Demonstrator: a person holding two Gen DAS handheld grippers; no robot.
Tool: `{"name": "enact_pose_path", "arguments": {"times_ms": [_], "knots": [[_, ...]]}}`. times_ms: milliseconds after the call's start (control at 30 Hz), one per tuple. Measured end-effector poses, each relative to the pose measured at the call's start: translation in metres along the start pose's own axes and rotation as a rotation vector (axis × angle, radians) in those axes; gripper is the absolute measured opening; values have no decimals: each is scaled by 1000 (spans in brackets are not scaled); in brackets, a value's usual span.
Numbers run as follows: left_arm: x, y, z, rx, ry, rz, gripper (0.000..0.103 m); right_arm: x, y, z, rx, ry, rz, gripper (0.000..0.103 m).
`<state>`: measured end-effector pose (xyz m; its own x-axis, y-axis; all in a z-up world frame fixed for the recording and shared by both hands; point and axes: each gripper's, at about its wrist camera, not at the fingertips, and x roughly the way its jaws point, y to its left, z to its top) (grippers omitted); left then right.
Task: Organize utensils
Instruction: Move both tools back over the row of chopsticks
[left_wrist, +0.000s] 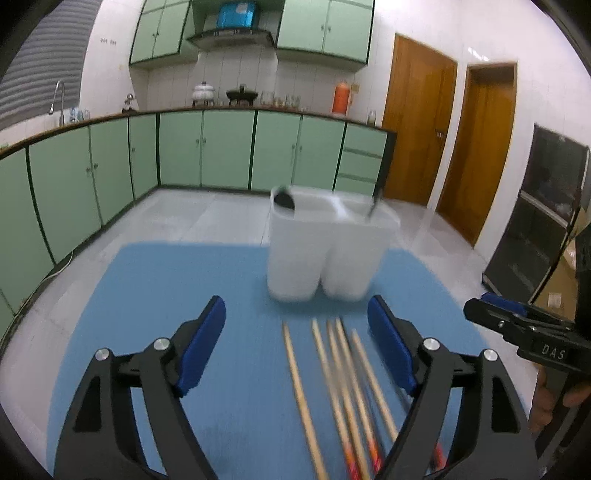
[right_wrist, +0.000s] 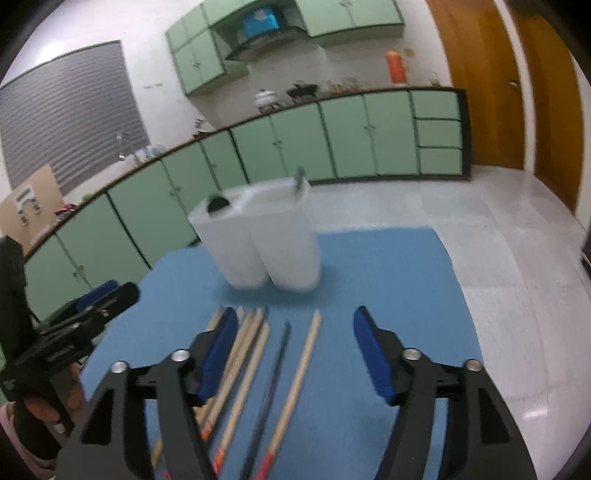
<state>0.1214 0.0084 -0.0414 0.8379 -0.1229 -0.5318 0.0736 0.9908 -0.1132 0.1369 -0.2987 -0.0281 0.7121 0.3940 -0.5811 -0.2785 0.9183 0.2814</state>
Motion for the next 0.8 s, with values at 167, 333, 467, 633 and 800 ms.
{"name": "enact_pose_path", "arguments": {"times_ms": [167, 333, 467, 633, 800], "knots": [[-10, 5, -39, 19, 93, 27, 78, -6, -4, -43, 31, 55, -54, 67], [-20, 5, -68, 50, 163, 50, 78, -16, 5, -86, -12, 117, -87, 61], [-24, -2, -85, 62, 200, 45, 78, -22, 12, -106, -37, 162, -84, 58], [-27, -6, -98, 74, 250, 50, 78, -25, 20, -115, -55, 179, -86, 54], [-27, -10, -104, 71, 274, 56, 74, -32, 29, -119, -73, 173, -83, 53]]}}
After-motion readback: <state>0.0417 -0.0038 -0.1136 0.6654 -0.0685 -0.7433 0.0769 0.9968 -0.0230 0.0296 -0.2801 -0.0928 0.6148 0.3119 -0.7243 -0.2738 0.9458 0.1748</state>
